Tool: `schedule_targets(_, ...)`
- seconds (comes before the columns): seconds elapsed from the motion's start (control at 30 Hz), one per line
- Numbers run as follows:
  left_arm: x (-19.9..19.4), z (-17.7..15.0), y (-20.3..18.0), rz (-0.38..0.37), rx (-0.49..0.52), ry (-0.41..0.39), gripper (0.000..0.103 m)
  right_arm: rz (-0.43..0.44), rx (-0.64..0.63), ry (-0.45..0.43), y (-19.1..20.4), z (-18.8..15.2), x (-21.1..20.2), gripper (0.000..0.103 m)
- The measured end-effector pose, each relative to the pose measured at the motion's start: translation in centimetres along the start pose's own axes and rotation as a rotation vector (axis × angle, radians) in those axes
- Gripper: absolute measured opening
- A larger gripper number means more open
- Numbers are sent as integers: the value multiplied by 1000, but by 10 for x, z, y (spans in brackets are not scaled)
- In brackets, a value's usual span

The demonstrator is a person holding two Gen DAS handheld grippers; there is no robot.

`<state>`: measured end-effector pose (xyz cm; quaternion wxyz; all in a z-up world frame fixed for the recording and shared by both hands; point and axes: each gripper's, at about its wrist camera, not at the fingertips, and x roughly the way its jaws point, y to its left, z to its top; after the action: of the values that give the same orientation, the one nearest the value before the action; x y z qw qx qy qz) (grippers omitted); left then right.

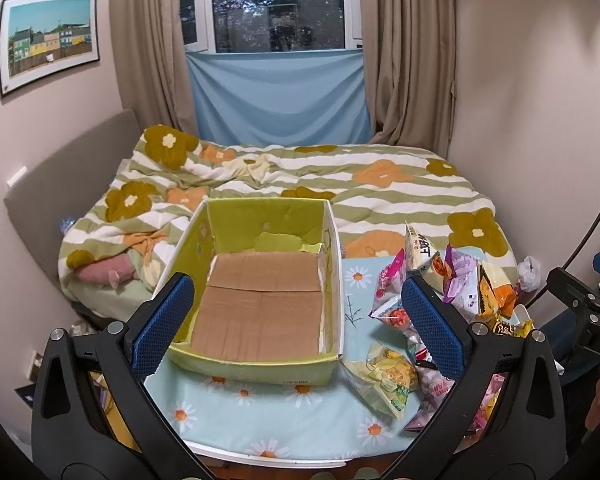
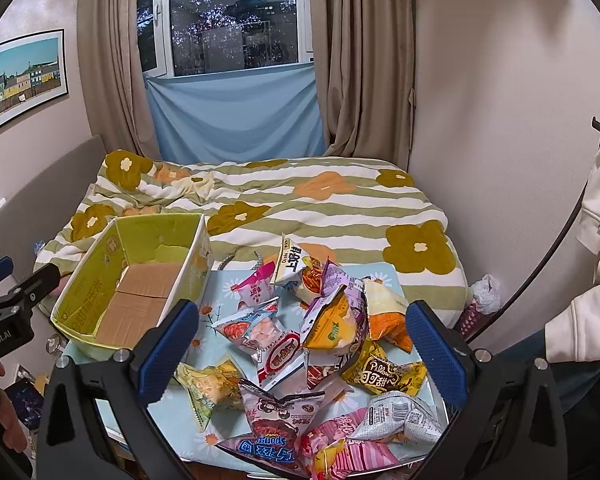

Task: Organize snacks

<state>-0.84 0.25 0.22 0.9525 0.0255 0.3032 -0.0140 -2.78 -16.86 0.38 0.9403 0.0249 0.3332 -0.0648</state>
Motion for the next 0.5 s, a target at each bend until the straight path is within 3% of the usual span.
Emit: schedule_targets(0.5,-1,-1,-1,-2,2,3,103,-1,1,-2,-1,-1,-1,103)
